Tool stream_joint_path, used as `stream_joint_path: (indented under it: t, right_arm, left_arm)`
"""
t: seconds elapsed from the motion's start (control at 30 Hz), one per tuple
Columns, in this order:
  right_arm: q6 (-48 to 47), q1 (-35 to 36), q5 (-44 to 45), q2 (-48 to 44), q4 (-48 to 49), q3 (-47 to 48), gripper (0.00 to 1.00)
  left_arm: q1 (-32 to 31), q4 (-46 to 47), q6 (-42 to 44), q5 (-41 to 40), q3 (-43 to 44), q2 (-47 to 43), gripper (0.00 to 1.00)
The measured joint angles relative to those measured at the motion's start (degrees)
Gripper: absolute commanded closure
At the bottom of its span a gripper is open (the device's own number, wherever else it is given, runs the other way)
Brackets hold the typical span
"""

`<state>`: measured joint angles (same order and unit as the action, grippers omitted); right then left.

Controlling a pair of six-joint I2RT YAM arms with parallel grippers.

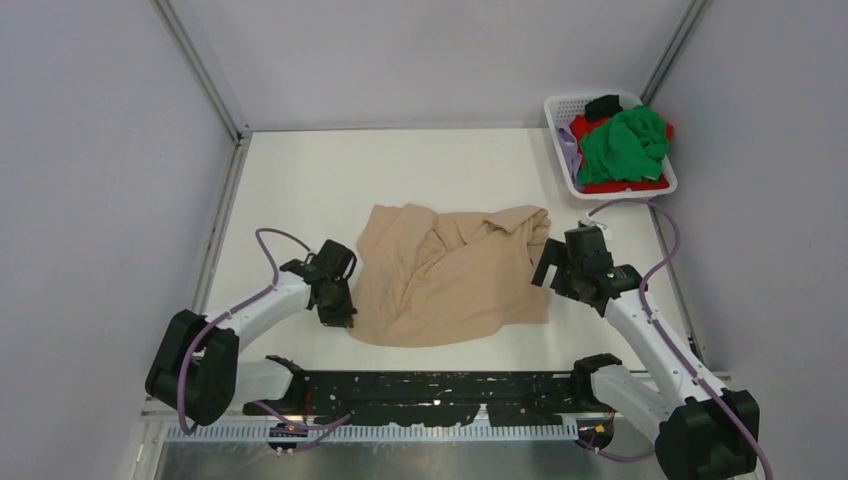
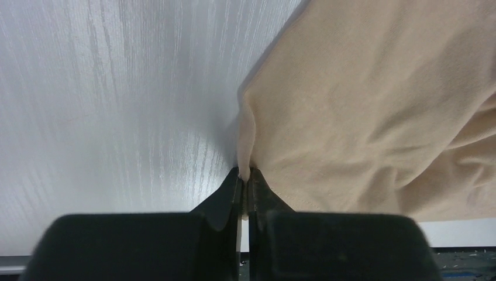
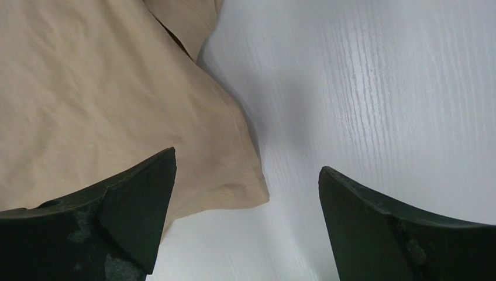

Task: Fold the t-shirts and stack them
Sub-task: Flatten out the tshirt

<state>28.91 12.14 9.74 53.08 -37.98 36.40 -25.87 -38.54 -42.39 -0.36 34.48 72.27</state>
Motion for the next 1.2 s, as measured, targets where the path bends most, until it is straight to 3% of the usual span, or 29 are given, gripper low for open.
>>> stream_joint_path:
  t: [0.3, 0.7, 0.77, 0.9, 0.93, 0.97, 1.2]
  right_arm:
    - [2.6, 0.2, -4.0, 0.5, -5.2, -3.3, 0.26]
    - [7.2, 7.7, -5.8, 11.1, 0.9, -6.1, 0.41]
    - [8.0, 9.0, -5.3, 12.1, 2.0, -5.8, 0.49]
    - [9.8, 10.1, -3.1, 14.3, 3.7, -5.0, 0.75]
    - [9.9, 10.2, -3.0, 14.8, 3.8, -4.8, 0.87]
    - [10.4, 10.3, -2.4, 15.2, 4.6, -4.8, 0.91]
    - [11.1, 10.6, 1.0, 14.3, 10.1, -5.9, 0.95]
  left_arm:
    - [0.0, 0.8, 0.7, 0.4, -0.7, -1.3, 1.00]
    - [0.0, 2.1, 1.1, 1.1, -3.1, -4.9, 1.00]
    - [0.0, 2.4, 1.0, 1.1, -3.5, -5.3, 1.00]
    - [0.0, 2.7, 1.0, 1.3, -3.8, -5.8, 1.00]
    - [0.0, 2.8, 1.0, 1.3, -3.8, -5.9, 1.00]
    - [0.0, 2.8, 1.0, 1.3, -3.9, -6.0, 1.00]
    - [0.0, 2.6, 1.1, 0.0, -3.1, -9.5, 1.00]
